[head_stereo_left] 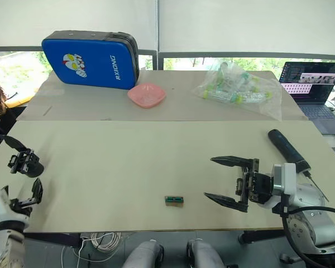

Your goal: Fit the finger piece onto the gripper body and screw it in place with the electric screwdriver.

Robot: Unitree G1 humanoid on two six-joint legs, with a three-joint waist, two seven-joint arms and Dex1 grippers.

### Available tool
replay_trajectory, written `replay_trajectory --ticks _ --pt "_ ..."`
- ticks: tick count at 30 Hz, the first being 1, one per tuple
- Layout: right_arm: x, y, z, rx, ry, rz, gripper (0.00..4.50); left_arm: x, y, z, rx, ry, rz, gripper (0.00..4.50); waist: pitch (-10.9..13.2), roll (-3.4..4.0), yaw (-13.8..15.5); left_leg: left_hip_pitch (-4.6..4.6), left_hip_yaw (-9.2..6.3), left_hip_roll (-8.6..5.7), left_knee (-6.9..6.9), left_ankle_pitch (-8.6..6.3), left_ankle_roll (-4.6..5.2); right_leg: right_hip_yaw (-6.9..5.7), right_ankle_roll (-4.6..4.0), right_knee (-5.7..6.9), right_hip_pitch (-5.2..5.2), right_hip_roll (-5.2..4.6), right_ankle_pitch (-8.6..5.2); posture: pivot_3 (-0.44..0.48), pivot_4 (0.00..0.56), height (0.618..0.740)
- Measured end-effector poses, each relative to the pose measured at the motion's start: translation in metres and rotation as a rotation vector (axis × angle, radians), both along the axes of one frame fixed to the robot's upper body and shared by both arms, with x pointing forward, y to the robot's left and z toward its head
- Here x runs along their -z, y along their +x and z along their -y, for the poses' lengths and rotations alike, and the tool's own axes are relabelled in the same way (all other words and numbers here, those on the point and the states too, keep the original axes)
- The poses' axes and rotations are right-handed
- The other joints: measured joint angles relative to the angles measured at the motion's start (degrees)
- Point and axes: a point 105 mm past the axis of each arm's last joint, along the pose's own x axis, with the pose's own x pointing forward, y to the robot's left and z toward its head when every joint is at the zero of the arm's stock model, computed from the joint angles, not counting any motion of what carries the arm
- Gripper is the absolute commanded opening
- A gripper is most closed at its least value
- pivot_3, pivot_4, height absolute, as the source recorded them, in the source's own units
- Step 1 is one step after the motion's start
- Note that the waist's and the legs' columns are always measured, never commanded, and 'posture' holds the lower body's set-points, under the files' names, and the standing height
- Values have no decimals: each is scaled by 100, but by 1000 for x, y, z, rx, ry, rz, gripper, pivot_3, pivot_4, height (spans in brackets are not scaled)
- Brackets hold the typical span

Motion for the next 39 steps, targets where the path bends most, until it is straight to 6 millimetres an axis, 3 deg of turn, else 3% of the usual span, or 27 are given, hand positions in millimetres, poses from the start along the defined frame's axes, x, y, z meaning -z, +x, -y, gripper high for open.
replay_trajectory --ticks 14,21,24,27,31,35,39 --pt "6 2 3 64 -9 -13 4425 14 54 -11 -34 -7 -54 4500 -1 -1 44 -4 2 0 5 -1 -3 -7 -30 -1 -11 3 26 0 150 740" --pt "7 0 4 73 -10 -2 4425 14 66 -16 -46 2 -61 4500 -1 -2 44 1 2 0 4 0 -4 -7 -30 2 -8 3 29 0 150 740" --pt "8 -2 4 76 -12 -5 4500 14 67 -21 -63 5 -69 3689 -1 -1 40 3 2 0 5 0 -4 -6 -30 2 -8 4 29 0 150 740" --pt "9 -2 5 81 -14 -9 4500 15 66 -24 -72 6 -72 2370 -3 2 36 5 2 0 5 0 -4 -5 -31 3 -7 4 29 0 150 740" --pt "10 -2 6 88 -19 -8 4500 15 63 -22 -54 -7 -49 2339 -3 2 32 5 3 0 4 0 -4 -4 -30 1 -6 3 29 0 150 740" --pt "10 -2 9 98 -25 -9 4500 14 64 5 62 -58 48 2339 -2 1 56 -13 6 -1 21 -6 5 -5 -28 -3 -10 -1 34 0 150 740" --pt "13 -4 14 111 -44 -18 4500 -4 77 63 306 -42 112 2339 5 -13 150 -39 5 -1 51 -12 15 -3 -18 -8 -13 -2 48 0 150 740"
